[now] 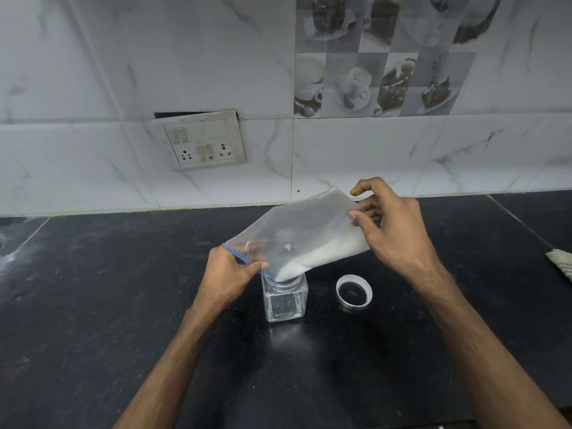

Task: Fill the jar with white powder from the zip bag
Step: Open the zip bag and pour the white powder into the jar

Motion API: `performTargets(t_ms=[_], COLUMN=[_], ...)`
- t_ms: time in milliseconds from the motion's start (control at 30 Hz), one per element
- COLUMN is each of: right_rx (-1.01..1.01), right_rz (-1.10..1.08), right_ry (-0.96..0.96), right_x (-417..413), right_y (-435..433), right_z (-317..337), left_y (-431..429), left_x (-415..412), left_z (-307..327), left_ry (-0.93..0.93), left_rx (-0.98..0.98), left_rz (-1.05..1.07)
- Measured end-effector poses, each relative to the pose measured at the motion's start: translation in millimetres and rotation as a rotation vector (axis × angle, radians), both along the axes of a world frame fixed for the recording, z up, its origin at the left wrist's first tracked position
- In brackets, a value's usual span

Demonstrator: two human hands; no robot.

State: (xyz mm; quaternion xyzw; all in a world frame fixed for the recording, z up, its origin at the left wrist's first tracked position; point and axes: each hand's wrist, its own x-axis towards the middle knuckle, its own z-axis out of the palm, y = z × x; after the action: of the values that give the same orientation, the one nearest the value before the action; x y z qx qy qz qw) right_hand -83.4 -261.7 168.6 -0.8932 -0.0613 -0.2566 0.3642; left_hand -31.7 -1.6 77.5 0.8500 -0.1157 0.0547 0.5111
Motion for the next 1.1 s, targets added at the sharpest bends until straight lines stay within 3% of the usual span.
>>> performTargets(t_ms=[1100], right_rx=[-0.017], right_rz=[-0.004], right_ry=[0.019], right_x=[-3.2], right_y=[-1.4], right_z=[6.3], left_y=[-2.3], left_x=[-3.3], left_z=[1.8], left_ry=[0.012], left_rx=[-0.024], left_rz=[-0.007])
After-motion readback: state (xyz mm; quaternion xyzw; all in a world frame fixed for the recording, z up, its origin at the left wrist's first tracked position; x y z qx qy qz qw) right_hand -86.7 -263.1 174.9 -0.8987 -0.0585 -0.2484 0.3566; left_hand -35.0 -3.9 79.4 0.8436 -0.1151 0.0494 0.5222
